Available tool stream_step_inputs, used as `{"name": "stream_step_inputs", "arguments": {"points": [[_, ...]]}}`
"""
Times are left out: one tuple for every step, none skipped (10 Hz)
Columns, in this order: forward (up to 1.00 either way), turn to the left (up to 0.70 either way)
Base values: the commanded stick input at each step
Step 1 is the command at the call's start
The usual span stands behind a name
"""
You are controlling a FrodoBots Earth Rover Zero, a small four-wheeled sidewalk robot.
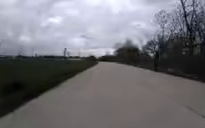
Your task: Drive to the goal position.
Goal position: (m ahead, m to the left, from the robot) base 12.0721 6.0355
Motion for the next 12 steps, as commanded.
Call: {"name": "stream_step_inputs", "arguments": {"points": [[1.00,-0.17],[1.00,-0.27],[1.00,0.00],[1.00,0.00],[1.00,0.00],[1.00,0.00],[1.00,0.00],[1.00,0.00],[1.00,0.00],[1.00,0.00],[1.00,0.00],[1.00,0.00]]}}
